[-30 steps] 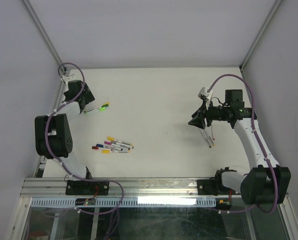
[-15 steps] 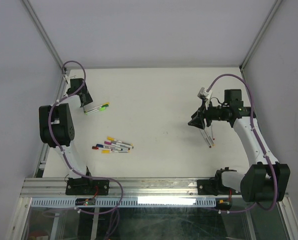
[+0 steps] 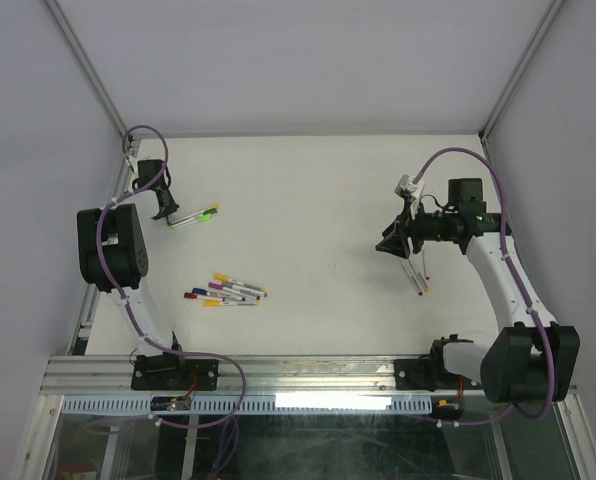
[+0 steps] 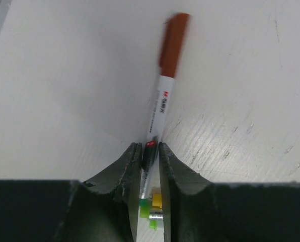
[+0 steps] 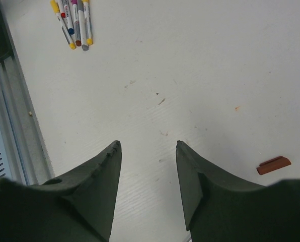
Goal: Open the pen caps
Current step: Pick up the pen from the center of the board.
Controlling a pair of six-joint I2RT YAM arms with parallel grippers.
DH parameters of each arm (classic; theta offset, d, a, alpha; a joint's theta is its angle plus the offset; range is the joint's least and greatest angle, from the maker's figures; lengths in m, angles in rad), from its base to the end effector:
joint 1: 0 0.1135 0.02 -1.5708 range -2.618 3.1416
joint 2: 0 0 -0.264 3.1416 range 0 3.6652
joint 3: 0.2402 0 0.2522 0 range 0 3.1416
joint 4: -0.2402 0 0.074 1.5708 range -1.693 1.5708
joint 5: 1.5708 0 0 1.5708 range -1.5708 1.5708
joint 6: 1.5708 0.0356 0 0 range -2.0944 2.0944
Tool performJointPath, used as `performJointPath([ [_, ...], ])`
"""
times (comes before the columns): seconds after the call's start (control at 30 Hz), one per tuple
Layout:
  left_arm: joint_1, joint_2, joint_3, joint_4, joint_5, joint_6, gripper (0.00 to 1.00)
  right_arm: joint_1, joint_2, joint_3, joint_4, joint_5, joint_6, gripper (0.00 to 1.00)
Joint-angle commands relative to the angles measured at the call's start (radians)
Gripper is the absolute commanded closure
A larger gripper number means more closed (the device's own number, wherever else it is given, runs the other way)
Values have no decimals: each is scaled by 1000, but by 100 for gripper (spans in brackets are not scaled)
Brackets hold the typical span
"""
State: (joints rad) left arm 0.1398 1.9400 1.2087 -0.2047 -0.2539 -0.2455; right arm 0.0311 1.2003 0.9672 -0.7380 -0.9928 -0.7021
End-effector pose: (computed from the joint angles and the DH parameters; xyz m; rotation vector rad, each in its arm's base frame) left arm 0.3968 0.0649 0.1534 -0.5774 2.4166 0.2733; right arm 0.2283 0.0369 0.2842 -1.0965 1.8607 0.8726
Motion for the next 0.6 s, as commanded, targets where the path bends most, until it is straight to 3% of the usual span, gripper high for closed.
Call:
performJointPath([
  [0.0, 9, -4, 19, 10, 18, 4, 84, 0, -8, 8, 15, -33, -2, 50],
  [0.33, 9, -60, -25, 16, -38, 9, 97, -3, -5, 0, 22, -63, 5, 50],
  [0.57, 7, -188, -66, 99, 68, -39, 100, 5, 6, -14, 37, -123, 23, 50],
])
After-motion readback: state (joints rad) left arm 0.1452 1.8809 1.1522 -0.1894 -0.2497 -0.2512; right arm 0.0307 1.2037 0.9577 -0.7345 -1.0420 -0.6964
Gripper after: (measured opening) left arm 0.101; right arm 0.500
